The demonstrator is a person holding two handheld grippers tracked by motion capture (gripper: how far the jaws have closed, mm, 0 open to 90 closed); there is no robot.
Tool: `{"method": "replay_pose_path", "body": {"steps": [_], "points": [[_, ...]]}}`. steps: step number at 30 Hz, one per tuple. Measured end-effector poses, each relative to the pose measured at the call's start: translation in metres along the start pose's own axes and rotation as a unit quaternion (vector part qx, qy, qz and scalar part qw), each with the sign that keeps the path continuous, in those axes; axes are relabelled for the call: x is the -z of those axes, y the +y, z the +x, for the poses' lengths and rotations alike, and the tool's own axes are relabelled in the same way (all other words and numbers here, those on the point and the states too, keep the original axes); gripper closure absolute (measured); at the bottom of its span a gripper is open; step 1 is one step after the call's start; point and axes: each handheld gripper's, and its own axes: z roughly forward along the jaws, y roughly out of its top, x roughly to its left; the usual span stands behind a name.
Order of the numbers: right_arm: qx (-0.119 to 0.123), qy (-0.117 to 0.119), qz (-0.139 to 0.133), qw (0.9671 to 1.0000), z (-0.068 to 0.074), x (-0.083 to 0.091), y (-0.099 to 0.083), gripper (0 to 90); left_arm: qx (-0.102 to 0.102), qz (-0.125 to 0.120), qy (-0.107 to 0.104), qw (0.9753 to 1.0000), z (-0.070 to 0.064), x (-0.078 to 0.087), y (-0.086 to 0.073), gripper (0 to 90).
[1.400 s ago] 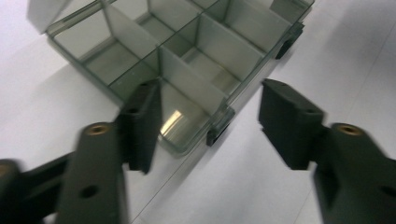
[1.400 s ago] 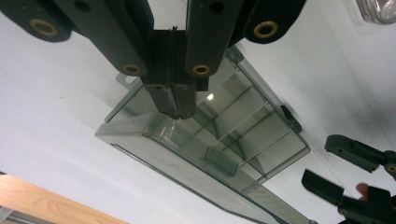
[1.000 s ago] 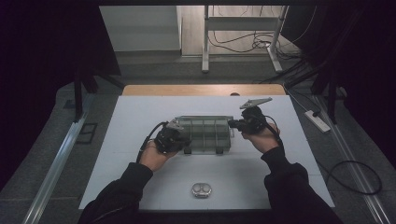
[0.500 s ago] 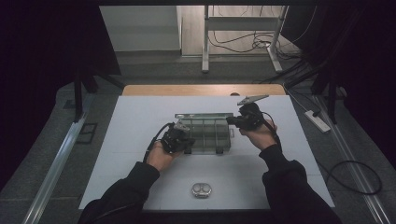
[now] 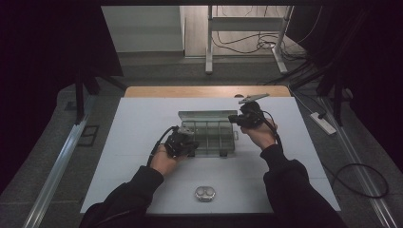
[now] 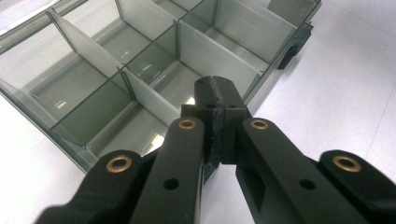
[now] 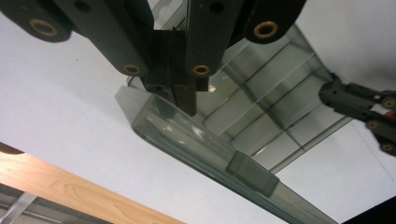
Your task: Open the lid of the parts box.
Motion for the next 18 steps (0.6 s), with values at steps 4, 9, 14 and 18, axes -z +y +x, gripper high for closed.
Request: {"method": "replay_pose_path", "body": {"steps": [4, 9, 14, 18], "points": [[0.000, -0.002, 0.000, 1.0000, -0.003, -0.006, 0.003, 89.6, 0.001, 0.000, 0.001, 1.0000, -0.001, 0.000, 0.000, 89.5], [-0.002, -0.004, -0.005, 1.0000, -0.006, -0.011, 0.008, 89.6, 0.001, 0.000, 0.000, 1.0000, -0.001, 0.000, 0.000, 89.6], [-0.003, -0.006, -0.010, 0.9999, -0.010, -0.013, 0.011, 89.6, -0.001, 0.000, 0.001, 1.0000, -0.001, 0.000, 0.000, 89.7], [-0.007, -0.008, -0.011, 0.9999, -0.014, -0.016, 0.011, 89.6, -0.003, 0.000, 0.001, 1.0000, -0.001, 0.000, 0.000, 89.7]]}}
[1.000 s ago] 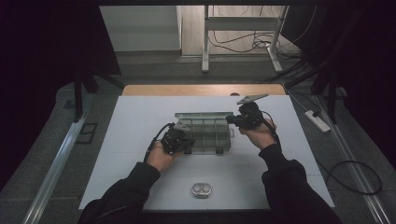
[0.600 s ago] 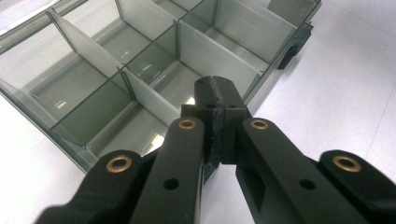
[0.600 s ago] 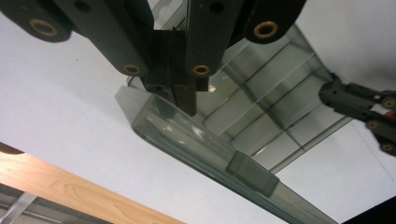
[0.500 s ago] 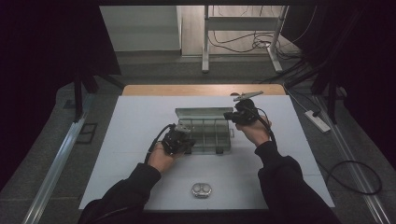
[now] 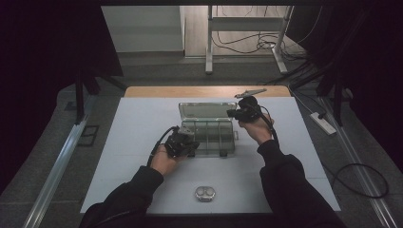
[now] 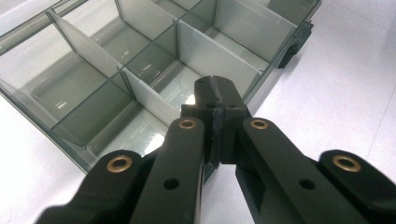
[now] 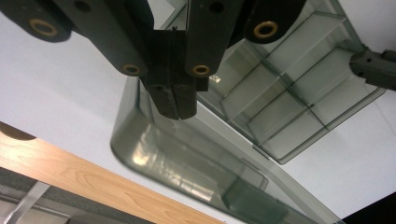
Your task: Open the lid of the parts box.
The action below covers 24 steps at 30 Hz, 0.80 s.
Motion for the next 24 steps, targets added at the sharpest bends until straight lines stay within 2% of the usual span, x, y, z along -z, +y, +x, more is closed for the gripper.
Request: {"method": "replay_pose_path", "body": {"steps": [24], "points": [[-0.017, -0.010, -0.001, 0.9998, -0.017, -0.015, 0.006, 89.6, 0.000, -0.003, -0.002, 1.0000, 0.001, 0.000, -0.001, 89.6]]}}
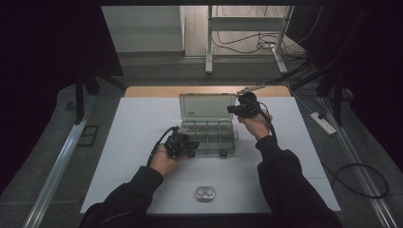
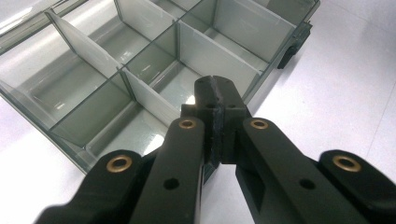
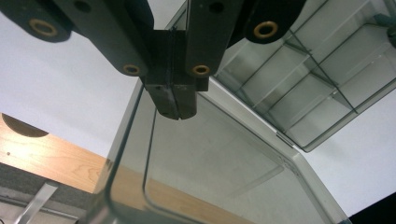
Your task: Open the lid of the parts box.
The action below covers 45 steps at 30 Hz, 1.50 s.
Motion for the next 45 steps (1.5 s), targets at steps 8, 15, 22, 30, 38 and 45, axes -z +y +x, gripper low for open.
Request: {"method": "replay_pose_path", "body": {"steps": [8, 15, 22, 30, 38, 45], "points": [[-0.006, -0.004, -0.001, 1.0000, -0.005, -0.005, 0.003, 89.6, 0.001, -0.001, -0.001, 1.0000, 0.000, 0.000, 0.000, 89.6], [-0.017, -0.003, 0.003, 0.9998, -0.011, -0.011, 0.004, 89.5, 0.003, -0.001, -0.005, 1.0000, 0.001, 0.000, 0.000, 89.6], [-0.023, -0.007, 0.018, 0.9995, -0.013, -0.015, 0.001, 89.5, 0.005, -0.001, -0.006, 1.0000, 0.002, 0.000, 0.000, 89.5], [-0.014, 0.003, 0.028, 0.9995, -0.004, -0.009, 0.000, 85.5, 0.014, 0.001, -0.009, 0.9999, 0.003, 0.000, 0.001, 89.4], [-0.002, 0.006, 0.044, 0.9990, 0.006, 0.001, -0.005, 74.0, 0.012, 0.004, -0.008, 0.9999, 0.003, 0.004, 0.003, 82.4], [0.007, 0.011, 0.054, 0.9984, 0.014, 0.014, -0.011, 63.9, 0.015, -0.002, -0.006, 0.9999, 0.004, 0.012, 0.004, 75.1]]}}
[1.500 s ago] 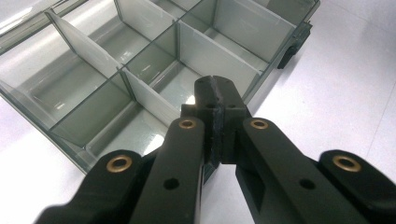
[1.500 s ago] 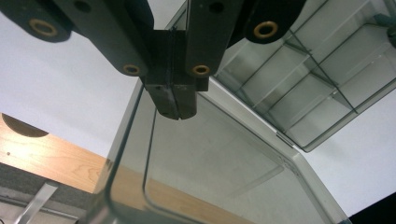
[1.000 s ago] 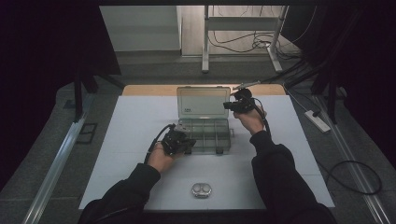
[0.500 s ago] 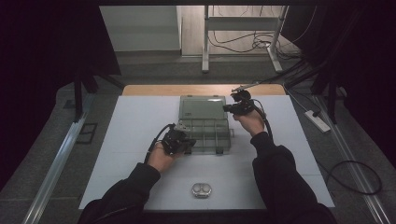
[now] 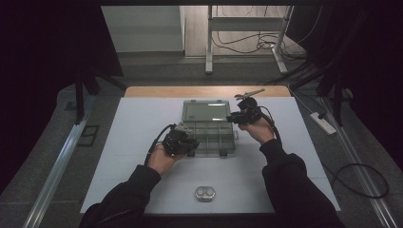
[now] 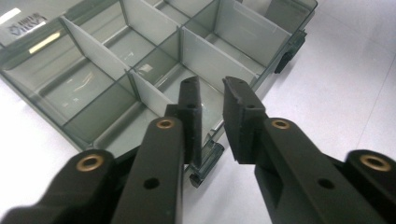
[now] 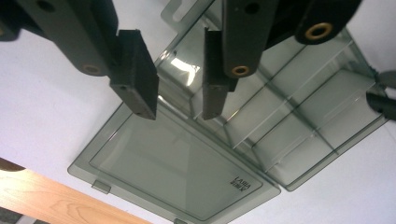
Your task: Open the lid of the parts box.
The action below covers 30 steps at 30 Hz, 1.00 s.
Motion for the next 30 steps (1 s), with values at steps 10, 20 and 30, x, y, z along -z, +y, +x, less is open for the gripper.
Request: {"method": "replay_pose_path", "body": {"steps": [10, 20, 30], "points": [[0.014, 0.006, 0.001, 0.9999, 0.016, 0.012, -0.012, 55.5, -0.003, 0.013, -0.001, 0.9999, 0.004, 0.014, -0.004, 60.8], [0.030, 0.005, 0.018, 0.9994, 0.031, 0.016, -0.026, 38.4, 0.022, -0.002, 0.009, 0.9997, 0.013, 0.030, -0.016, 44.9], [0.033, 0.028, 0.030, 0.9986, 0.046, 0.024, -0.039, 26.2, 0.043, -0.009, 0.013, 0.9990, 0.016, 0.042, -0.029, 26.4]]}}
